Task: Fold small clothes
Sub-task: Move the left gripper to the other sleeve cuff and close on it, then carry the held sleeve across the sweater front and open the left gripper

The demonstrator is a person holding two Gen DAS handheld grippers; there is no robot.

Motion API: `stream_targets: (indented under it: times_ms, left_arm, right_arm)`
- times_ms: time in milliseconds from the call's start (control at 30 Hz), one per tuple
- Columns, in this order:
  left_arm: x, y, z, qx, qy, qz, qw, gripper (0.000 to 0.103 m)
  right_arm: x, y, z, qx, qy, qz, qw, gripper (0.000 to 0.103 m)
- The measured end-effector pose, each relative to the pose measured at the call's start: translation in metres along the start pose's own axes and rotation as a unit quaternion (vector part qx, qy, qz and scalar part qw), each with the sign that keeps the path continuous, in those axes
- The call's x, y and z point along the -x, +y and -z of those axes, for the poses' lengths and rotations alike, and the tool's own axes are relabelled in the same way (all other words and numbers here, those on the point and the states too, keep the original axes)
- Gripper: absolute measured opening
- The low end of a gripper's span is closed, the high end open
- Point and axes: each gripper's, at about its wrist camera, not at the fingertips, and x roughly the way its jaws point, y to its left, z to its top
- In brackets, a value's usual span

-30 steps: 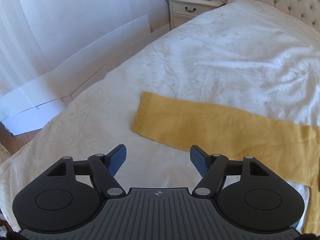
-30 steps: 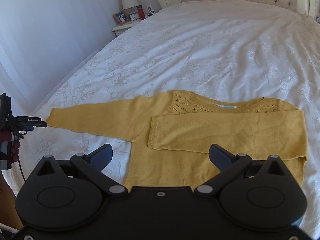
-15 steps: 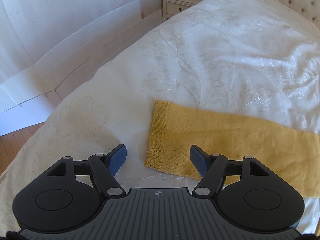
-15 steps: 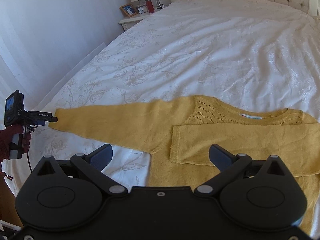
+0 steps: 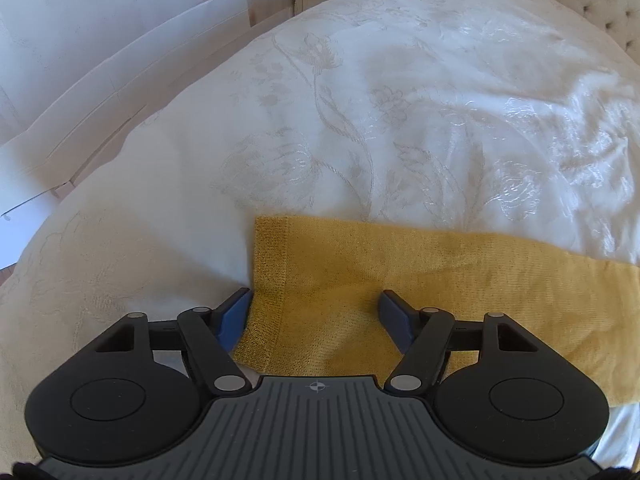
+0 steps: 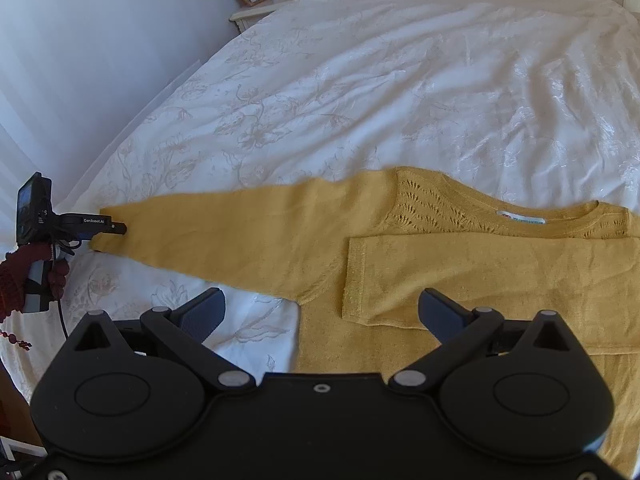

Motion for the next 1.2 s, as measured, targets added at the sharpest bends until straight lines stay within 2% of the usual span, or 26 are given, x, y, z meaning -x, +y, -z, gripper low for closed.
stream_targets:
  times_ms: [33, 67, 100, 167, 233, 333, 633, 733, 900, 1200]
  left_arm:
    - [0.001, 0.001, 0.001, 0.000, -0.003, -0.003, 1.0000, 0.048]
    - [0.001, 0.003, 0.002, 0.002, 0.000, 0.005, 1.0000, 0.027]
    - [0.001, 0.005, 0.002, 0.013, 0.008, 0.029, 0.9995, 0.011]
    - [0.003, 0.007, 0.002, 0.041, 0.014, 0.059, 0.9974, 0.010]
    - [0.010, 0.002, 0.001, 0.038, 0.009, 0.057, 0.9976, 0.010]
    - [0.027, -0.010, -0.002, 0.040, 0.001, 0.084, 0.9957, 0.010]
    - [0.096, -0.082, -0.010, 0.021, -0.047, 0.179, 0.9825, 0.010]
    - [0.115, -0.118, -0.007, 0.017, -0.059, 0.215, 0.9746, 0.010]
    - [0.139, -0.188, 0.002, -0.009, -0.068, 0.249, 0.9662, 0.010]
    - [0.152, -0.336, 0.045, -0.047, -0.046, 0.300, 0.9516, 0.010]
  right_arm:
    - [-0.001, 0.000, 0.000, -0.001, 0.001, -0.001, 1.000, 0.102]
    - [-0.001, 0.000, 0.001, -0.002, 0.002, -0.001, 1.000, 0.102]
    - [-0.002, -0.001, 0.001, -0.002, 0.002, -0.001, 1.000, 0.102]
    - [-0.001, -0.001, 0.003, -0.004, 0.003, -0.001, 1.000, 0.102]
    - [0.001, -0.002, 0.005, -0.007, 0.002, -0.002, 1.000, 0.102]
    - [0.007, -0.006, 0.010, -0.012, -0.002, -0.002, 1.000, 0.102]
    - [0.034, -0.022, 0.033, -0.030, -0.018, -0.002, 0.999, 0.102]
    - [0.045, -0.030, 0.043, -0.034, -0.025, -0.007, 0.999, 0.102]
    - [0.061, -0.054, 0.063, -0.050, -0.032, -0.020, 0.998, 0.102]
    - [0.105, -0.124, 0.093, -0.090, -0.054, -0.019, 0.994, 0.102]
